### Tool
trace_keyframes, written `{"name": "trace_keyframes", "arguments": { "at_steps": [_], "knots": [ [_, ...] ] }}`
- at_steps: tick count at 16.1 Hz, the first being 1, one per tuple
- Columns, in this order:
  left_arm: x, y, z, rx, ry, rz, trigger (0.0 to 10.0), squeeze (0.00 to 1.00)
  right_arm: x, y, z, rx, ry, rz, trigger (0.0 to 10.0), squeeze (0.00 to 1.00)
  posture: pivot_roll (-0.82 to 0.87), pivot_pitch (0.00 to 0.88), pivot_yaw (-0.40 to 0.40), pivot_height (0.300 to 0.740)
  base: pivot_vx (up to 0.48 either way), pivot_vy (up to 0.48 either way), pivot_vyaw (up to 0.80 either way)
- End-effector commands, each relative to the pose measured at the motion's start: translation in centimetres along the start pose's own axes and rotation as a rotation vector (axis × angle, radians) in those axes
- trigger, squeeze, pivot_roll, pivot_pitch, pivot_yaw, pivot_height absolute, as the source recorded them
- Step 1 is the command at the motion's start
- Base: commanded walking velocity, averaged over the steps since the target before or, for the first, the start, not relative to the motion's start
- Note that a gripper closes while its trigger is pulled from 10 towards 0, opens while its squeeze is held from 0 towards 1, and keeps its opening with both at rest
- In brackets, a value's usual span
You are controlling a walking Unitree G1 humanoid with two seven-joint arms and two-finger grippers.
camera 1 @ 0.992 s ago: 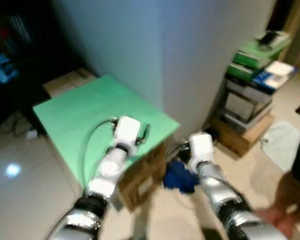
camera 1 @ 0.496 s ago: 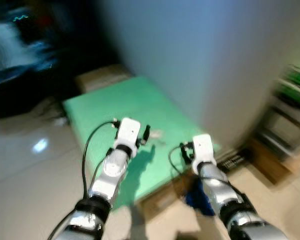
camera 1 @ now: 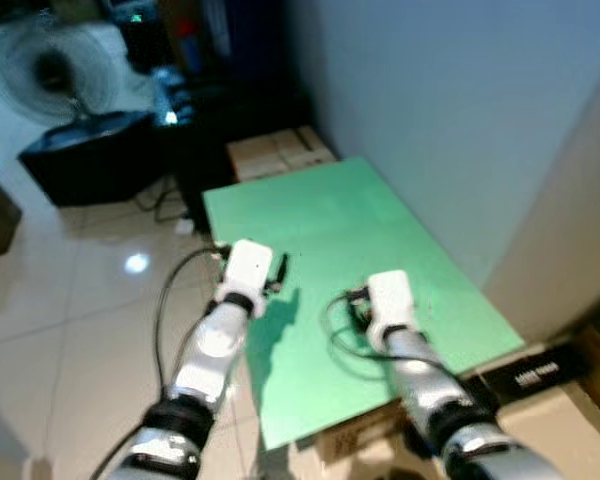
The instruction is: Hang keys on a hook
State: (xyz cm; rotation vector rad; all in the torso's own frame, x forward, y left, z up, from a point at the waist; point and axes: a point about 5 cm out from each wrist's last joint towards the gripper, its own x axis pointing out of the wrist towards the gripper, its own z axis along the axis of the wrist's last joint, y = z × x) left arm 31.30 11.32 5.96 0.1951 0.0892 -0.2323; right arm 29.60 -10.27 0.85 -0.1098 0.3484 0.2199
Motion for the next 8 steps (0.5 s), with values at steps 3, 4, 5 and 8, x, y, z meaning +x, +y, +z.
{"name": "trace_keyframes", "arguments": {
  "at_steps": [3, 4, 5, 8],
  "knots": [
    [-0.1, 0.4, 0.1, 0.013, -0.002, 0.014, 10.0, 0.00, 0.1, -1.2, 0.3, 0.034, -0.008, -0.058, 10.0, 0.00, -0.10, 0.000, 0.120, 0.740, 0.000, 0.000, 0.00],
    [-0.5, 1.7, -0.1, -0.015, -0.003, 0.044, 10.0, 0.00, 0.0, -1.7, 0.5, 0.066, -0.028, -0.092, 10.0, 0.00, -0.10, 0.000, 0.118, 0.740, 0.000, 0.000, 0.00],
    [-0.9, 2.4, -0.2, -0.047, -0.003, 0.049, 10.0, 0.00, -0.2, -2.0, 1.0, 0.089, -0.085, -0.086, 10.0, 0.00, -0.09, 0.000, 0.114, 0.740, 0.000, 0.000, 0.00],
    [-6.4, 9.5, -4.0, -0.259, 0.092, 0.265, 10.0, 0.00, -5.9, -6.6, -0.2, 0.186, -0.286, -0.215, 10.0, 0.00, -0.10, 0.000, 0.110, 0.740, 0.000, 0.000, 0.00]
  ]
}}
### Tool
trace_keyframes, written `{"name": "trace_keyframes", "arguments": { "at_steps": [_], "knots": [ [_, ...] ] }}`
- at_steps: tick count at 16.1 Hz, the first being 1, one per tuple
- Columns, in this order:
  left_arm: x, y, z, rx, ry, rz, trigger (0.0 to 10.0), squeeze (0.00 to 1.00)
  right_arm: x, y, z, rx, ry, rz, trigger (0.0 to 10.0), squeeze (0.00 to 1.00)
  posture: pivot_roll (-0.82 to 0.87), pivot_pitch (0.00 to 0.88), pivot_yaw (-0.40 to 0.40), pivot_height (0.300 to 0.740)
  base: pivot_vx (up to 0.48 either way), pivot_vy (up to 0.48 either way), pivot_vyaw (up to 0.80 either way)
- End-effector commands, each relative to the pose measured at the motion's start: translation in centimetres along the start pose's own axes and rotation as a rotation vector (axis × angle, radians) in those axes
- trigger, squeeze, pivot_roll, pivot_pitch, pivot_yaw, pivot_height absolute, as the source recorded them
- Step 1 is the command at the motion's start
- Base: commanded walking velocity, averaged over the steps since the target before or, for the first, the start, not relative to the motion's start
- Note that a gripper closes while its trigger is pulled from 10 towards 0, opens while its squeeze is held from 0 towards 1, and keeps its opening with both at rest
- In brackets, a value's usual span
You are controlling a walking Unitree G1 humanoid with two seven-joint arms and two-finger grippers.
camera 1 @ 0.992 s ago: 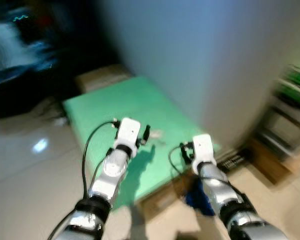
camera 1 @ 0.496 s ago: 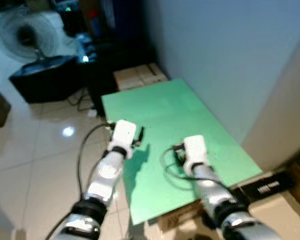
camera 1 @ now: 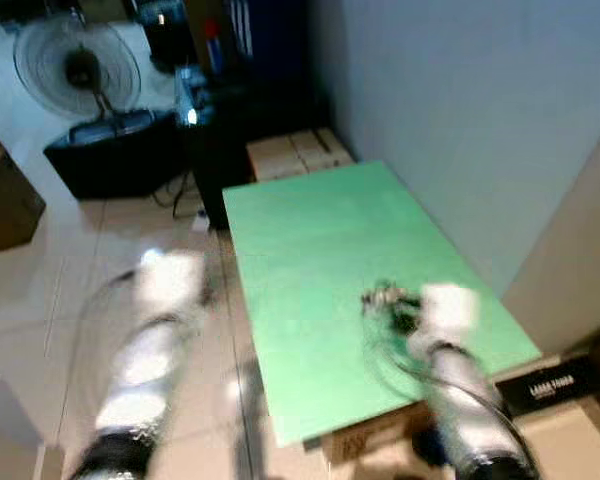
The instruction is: Hang keys on a hook
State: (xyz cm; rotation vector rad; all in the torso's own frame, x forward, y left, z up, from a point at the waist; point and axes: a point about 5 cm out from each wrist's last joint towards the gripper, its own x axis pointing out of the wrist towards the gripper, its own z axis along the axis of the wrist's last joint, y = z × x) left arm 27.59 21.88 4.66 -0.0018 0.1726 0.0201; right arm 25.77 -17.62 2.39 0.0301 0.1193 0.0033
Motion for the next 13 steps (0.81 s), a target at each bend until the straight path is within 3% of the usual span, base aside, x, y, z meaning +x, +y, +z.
{"name": "trace_keyframes", "arguments": {
  "at_steps": [1, 2, 3, 4, 5, 8, 10, 11, 13],
  "knots": [
    [-1.4, 1.4, -1.0, -0.071, 0.024, 0.062, 10.0, 0.00, -1.2, -0.9, 0.3, 0.042, -0.050, -0.048, 10.0, 0.00, -0.10, 0.000, 0.112, 0.740, 0.000, 0.000, 0.00],
    [-2.2, 1.3, -1.7, -0.084, 0.035, 0.066, 10.0, 0.00, -1.9, -1.0, -0.3, 0.046, -0.038, -0.066, 10.0, 0.00, -0.12, 0.000, 0.116, 0.740, 0.000, 0.000, 0.00],
    [-3.3, -1.6, -2.9, -0.105, 0.062, -0.003, 10.0, 0.00, -2.0, -0.6, -1.1, 0.069, -0.014, -0.103, 10.0, 0.00, -0.14, 0.000, 0.131, 0.740, 0.000, 0.000, 0.00],
    [-3.3, -3.9, -2.9, -0.082, 0.064, -0.082, 10.0, 0.00, -1.5, 0.0, -0.8, 0.064, -0.019, -0.098, 10.0, 0.00, -0.14, 0.000, 0.137, 0.740, 0.000, 0.000, 0.00],
    [-3.2, -4.3, -2.8, -0.069, 0.062, -0.099, 10.0, 0.00, -1.4, 0.2, -0.7, 0.062, -0.021, -0.092, 10.0, 0.00, -0.15, 0.000, 0.140, 0.740, 0.000, 0.000, 0.00],
    [-2.8, -4.7, -2.2, -0.040, 0.046, -0.123, 10.0, 0.00, -1.6, 0.3, -0.9, 0.072, 0.011, -0.115, 10.0, 0.00, -0.16, 0.000, 0.158, 0.740, 0.000, 0.000, 0.00],
    [-2.9, -4.9, -2.2, -0.077, 0.047, -0.112, 10.0, 0.00, -1.5, 0.3, -0.9, 0.061, 0.009, -0.128, 10.0, 0.00, -0.16, 0.000, 0.160, 0.740, 0.000, 0.000, 0.00],
    [-2.9, -3.8, -2.0, -0.133, 0.006, -0.055, 10.0, 0.00, -1.7, 0.1, -0.2, 0.037, -0.049, -0.131, 10.0, 0.00, -0.16, 0.000, 0.155, 0.740, 0.000, 0.000, 0.00],
    [-2.2, -1.8, -2.1, -0.126, -0.018, 0.021, 10.0, 0.00, -1.7, 0.4, 0.7, -0.036, -0.121, -0.083, 10.0, 0.00, -0.16, 0.000, 0.145, 0.740, 0.000, 0.000, 0.00]
  ]
}}
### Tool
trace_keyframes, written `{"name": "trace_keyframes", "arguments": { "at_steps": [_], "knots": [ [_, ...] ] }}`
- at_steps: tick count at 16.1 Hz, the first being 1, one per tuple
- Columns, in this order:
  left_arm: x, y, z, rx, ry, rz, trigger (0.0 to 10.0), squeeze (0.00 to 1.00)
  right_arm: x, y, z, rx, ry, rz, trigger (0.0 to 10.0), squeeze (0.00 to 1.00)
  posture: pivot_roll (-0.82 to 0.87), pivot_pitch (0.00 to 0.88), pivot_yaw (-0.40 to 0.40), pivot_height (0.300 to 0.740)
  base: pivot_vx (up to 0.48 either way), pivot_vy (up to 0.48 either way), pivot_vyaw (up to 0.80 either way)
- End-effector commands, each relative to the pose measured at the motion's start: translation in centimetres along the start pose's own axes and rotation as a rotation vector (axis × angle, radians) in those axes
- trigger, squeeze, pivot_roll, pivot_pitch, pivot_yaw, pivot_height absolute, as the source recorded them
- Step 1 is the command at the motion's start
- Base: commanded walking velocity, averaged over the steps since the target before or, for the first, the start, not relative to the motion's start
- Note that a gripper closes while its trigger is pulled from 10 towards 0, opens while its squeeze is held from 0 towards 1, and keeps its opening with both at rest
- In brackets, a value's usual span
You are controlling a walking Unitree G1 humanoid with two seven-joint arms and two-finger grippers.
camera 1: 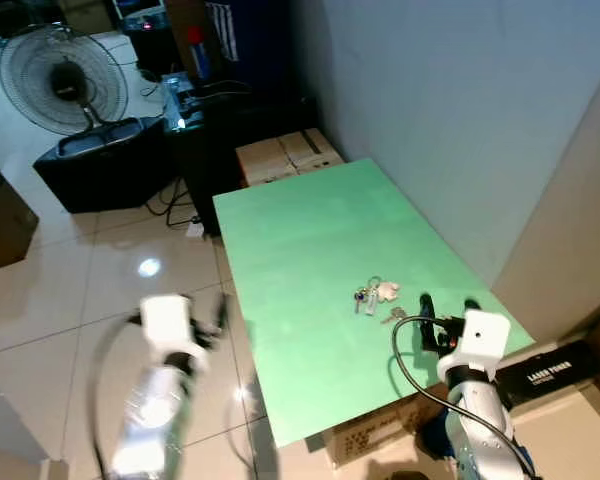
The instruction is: Hang keys on a hook
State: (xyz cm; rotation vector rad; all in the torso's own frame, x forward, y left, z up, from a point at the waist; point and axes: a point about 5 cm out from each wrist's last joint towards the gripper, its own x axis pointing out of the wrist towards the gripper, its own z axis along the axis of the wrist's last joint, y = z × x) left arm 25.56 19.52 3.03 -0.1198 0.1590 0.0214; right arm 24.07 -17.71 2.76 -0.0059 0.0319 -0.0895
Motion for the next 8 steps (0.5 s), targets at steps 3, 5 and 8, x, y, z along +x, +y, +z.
{"name": "trace_keyframes", "arguments": {
  "at_steps": [3, 5, 8],
  "knots": [
    [1.3, -0.6, 1.2, 0.022, -0.050, 0.003, 10.0, 0.00, 1.8, 1.2, 0.7, -0.023, -0.007, 0.076, 10.0, 0.00, -0.18, 0.000, 0.111, 0.740, 0.000, 0.000, 0.00],
    [2.1, -2.5, 1.4, -0.007, -0.063, -0.045, 10.0, 0.00, 2.5, 0.7, 1.2, -0.057, 0.000, 0.108, 10.0, 0.00, -0.21, 0.000, 0.073, 0.740, 0.000, 0.000, 0.00],
    [1.9, -3.9, 0.3, -0.013, -0.033, -0.092, 10.0, 0.00, 2.4, 0.1, 0.9, -0.078, 0.022, 0.105, 10.0, 0.00, -0.22, 0.000, 0.086, 0.740, 0.000, 0.000, 0.00]
  ]
}}
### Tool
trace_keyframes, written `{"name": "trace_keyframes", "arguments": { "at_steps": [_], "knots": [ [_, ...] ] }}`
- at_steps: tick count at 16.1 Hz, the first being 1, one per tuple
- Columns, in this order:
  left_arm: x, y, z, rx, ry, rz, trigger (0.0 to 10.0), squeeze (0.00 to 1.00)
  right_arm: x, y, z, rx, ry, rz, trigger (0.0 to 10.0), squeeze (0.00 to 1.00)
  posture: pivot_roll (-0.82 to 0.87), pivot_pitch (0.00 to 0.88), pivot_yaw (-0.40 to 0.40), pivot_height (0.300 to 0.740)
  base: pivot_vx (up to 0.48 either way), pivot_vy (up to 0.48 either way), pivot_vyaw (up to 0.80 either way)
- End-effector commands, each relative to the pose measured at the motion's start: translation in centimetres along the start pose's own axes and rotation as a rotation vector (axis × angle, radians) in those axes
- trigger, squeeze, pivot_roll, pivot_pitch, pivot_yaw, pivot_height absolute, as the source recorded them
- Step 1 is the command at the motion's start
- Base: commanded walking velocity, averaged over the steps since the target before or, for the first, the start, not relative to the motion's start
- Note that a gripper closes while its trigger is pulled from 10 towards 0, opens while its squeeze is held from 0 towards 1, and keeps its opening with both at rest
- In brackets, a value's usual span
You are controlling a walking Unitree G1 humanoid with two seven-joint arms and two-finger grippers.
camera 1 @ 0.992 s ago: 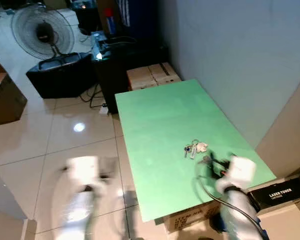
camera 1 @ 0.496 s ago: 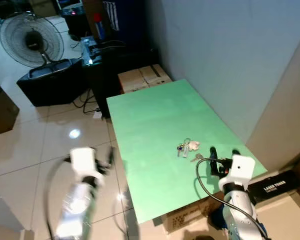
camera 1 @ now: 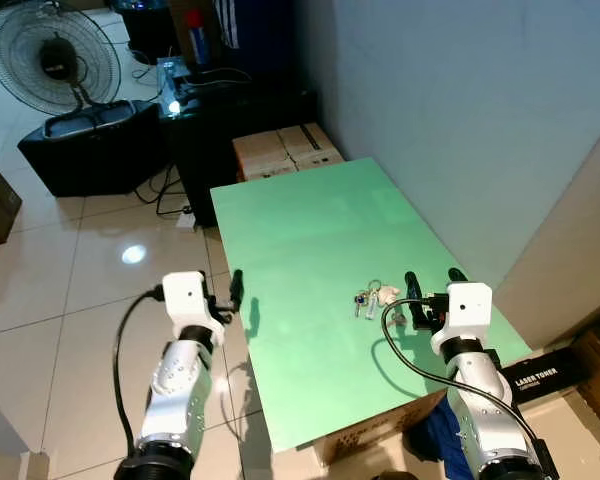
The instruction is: Hang keys on a hook
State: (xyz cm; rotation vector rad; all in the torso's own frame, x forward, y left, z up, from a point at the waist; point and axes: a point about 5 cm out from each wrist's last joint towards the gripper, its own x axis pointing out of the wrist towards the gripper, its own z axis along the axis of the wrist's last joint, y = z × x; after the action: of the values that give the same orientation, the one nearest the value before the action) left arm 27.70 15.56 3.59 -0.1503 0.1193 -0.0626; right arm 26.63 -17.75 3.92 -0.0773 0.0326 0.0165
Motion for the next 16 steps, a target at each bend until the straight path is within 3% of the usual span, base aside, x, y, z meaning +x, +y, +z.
{"name": "trace_keyframes", "arguments": {
  "at_steps": [1, 4, 11, 16],
  "knots": [
    [-0.4, -0.5, -0.6, 0.009, 0.017, -0.028, 10.0, 0.00, -0.2, -0.1, -0.6, -0.004, 0.030, -0.002, 10.0, 0.00, -0.22, 0.000, 0.089, 0.740, 0.000, 0.000, 0.00],
    [-0.9, -1.4, -1.3, 0.014, 0.035, -0.048, 10.0, 0.00, -0.3, -0.2, -0.8, 0.000, 0.043, -0.006, 10.0, 0.00, -0.22, 0.000, 0.089, 0.740, 0.000, 0.000, 0.00],
    [-0.3, -1.0, -0.7, 0.022, 0.016, -0.018, 10.0, 0.00, 0.7, -0.3, -0.3, 0.014, 0.021, -0.033, 10.0, 0.00, -0.21, 0.000, 0.090, 0.740, 0.000, 0.000, 0.00],
    [0.1, -1.6, -0.6, 0.019, 0.027, -0.032, 10.0, 0.00, 1.0, 0.0, 0.0, 0.010, 0.013, -0.023, 10.0, 0.00, -0.22, 0.000, 0.101, 0.740, -0.052, -0.442, 0.00]
  ]
}}
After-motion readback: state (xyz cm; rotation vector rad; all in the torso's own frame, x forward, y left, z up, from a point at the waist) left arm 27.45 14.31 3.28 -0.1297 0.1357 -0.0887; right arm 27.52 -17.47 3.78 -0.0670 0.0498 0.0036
